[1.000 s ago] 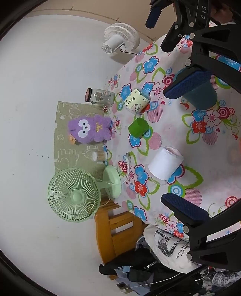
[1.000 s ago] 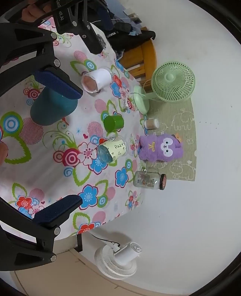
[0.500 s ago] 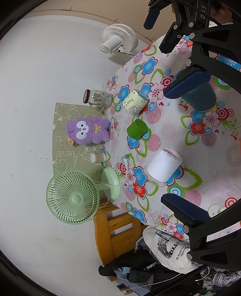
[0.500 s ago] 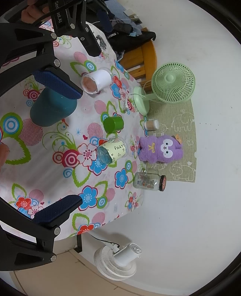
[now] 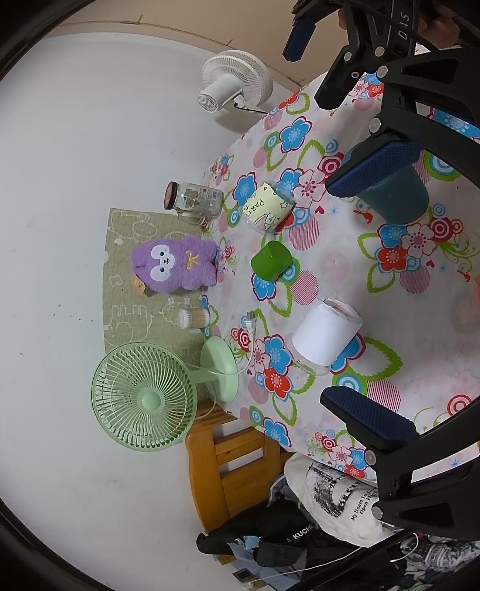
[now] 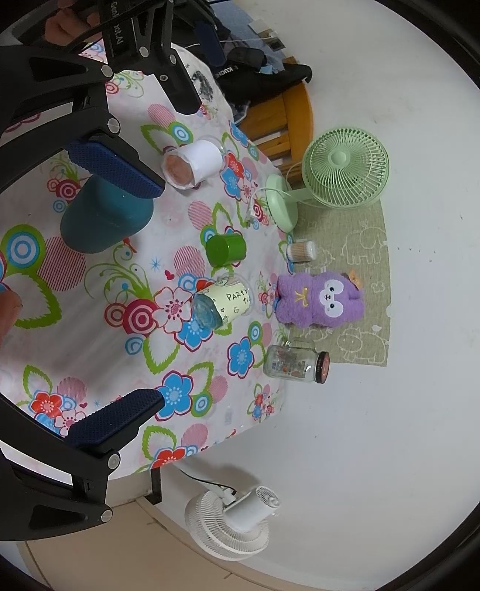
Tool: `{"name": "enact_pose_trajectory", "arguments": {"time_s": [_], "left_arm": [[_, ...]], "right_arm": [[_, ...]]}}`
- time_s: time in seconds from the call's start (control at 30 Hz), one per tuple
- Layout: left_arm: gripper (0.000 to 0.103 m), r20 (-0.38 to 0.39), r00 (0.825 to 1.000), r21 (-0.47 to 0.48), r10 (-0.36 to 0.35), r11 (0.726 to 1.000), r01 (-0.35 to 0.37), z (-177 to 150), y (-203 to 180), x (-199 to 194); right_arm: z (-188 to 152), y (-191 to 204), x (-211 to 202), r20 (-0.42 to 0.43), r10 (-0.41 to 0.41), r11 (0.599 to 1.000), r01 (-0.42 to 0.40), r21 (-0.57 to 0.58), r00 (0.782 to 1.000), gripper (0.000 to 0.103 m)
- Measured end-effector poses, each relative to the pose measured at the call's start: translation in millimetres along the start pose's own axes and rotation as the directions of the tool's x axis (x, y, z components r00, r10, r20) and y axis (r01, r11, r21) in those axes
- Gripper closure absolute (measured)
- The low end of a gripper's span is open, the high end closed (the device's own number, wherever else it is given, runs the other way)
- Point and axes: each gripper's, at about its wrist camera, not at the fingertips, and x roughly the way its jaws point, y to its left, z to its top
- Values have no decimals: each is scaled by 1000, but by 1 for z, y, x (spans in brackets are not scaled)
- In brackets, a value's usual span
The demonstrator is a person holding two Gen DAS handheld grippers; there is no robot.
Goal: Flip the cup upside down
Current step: 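Move the right tool toward the clear cup lying on its side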
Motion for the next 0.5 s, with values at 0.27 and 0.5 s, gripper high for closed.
{"name": "enact_pose_trajectory", "arguments": {"time_s": [0.27,0.5], "left_arm": [[0,-1,1000,3,5,1000,-5,-2,-1,0],[0,-19,1000,33,-7,999,7,-3,0,4]], "right_arm": [[-1,-3,3,-27,46,999,-45,12,999,0],[3,-9,7,-33,73,997,-73,7,997,0]]}}
